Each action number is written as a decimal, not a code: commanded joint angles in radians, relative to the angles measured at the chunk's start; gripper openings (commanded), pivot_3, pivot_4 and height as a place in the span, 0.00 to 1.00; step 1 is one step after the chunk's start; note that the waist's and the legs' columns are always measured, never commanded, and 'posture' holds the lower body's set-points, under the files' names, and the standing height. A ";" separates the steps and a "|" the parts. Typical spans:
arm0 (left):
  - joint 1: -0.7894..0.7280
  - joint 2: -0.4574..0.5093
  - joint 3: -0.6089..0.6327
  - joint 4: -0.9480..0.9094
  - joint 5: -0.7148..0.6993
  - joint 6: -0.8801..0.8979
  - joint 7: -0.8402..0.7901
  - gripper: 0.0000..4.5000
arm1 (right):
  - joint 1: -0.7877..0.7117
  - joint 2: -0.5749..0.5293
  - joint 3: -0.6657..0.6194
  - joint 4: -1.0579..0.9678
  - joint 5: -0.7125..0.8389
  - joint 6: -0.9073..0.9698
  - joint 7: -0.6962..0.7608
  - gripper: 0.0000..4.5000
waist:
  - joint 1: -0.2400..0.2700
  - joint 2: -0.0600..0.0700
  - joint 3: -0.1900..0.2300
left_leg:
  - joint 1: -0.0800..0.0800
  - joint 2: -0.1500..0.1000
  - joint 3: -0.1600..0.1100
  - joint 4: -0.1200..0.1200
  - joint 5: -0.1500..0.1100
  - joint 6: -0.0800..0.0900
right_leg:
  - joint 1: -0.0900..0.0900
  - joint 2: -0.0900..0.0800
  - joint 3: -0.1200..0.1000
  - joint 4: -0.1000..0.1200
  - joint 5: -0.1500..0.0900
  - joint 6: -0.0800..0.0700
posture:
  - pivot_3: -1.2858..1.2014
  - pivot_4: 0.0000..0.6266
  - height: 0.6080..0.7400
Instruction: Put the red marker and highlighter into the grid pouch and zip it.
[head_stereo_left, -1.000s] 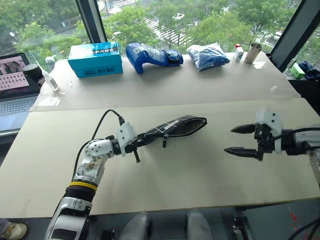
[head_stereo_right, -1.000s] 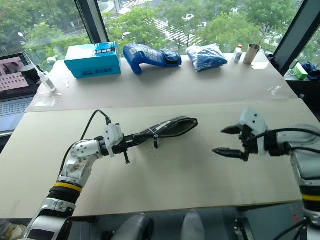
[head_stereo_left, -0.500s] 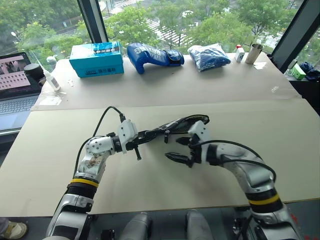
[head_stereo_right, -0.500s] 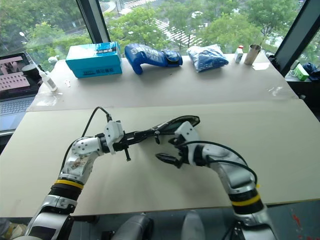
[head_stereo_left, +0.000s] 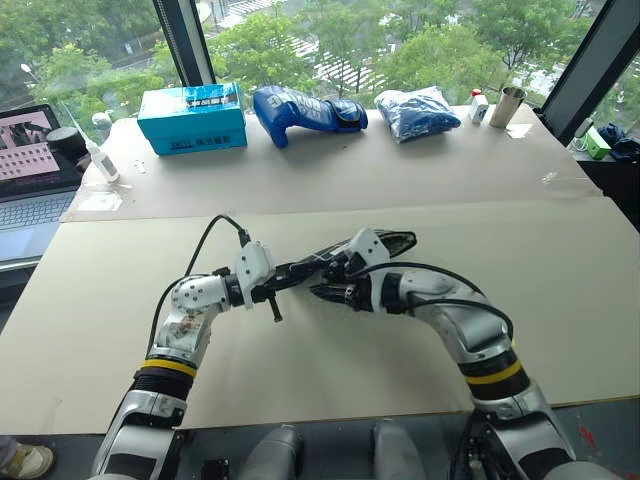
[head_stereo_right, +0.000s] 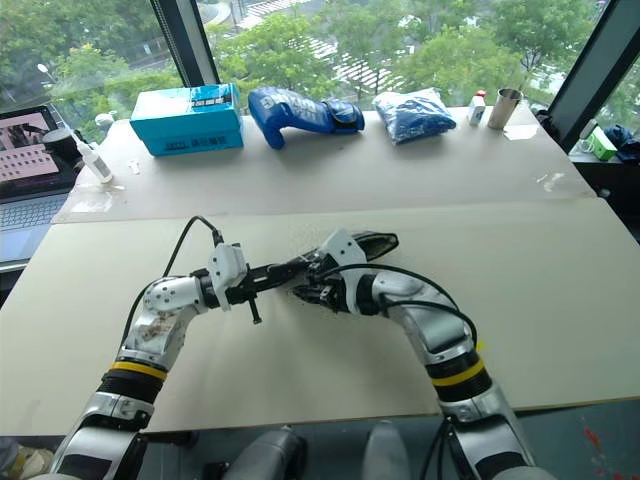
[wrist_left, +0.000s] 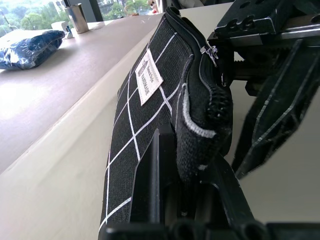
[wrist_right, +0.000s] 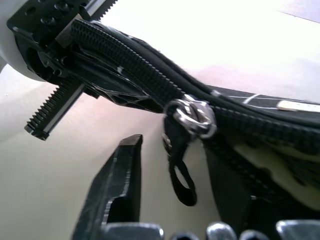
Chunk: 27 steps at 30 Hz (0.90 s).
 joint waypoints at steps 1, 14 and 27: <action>0.003 0.005 0.007 -0.033 -0.006 -0.005 0.002 0.00 | -0.010 -0.006 -0.029 -0.049 0.034 -0.007 0.015 0.16 | 0.000 0.000 0.000 | 0.000 0.000 0.000 0.000 0.000 0.000 | 0.000 0.000 0.000 0.000 0.000 0.000 | 0.52 0.24 1.00; -0.008 0.002 0.008 -0.013 -0.003 -0.017 0.002 0.00 | 0.038 -0.289 -0.084 -0.218 0.103 -0.018 0.215 0.01 | 0.005 0.000 0.000 | -0.001 -0.001 0.000 0.000 0.000 0.001 | 0.000 0.000 0.000 -0.001 0.000 0.000 | 0.52 0.24 1.00; -0.012 -0.011 0.011 -0.012 -0.028 -0.047 0.003 0.00 | 0.177 -0.799 -0.175 0.128 -0.150 -0.468 0.367 0.01 | -0.001 -0.001 0.000 | 0.001 0.001 0.010 -0.001 -0.002 0.003 | 0.001 0.000 -0.001 -0.002 0.000 0.000 | 0.52 0.24 1.00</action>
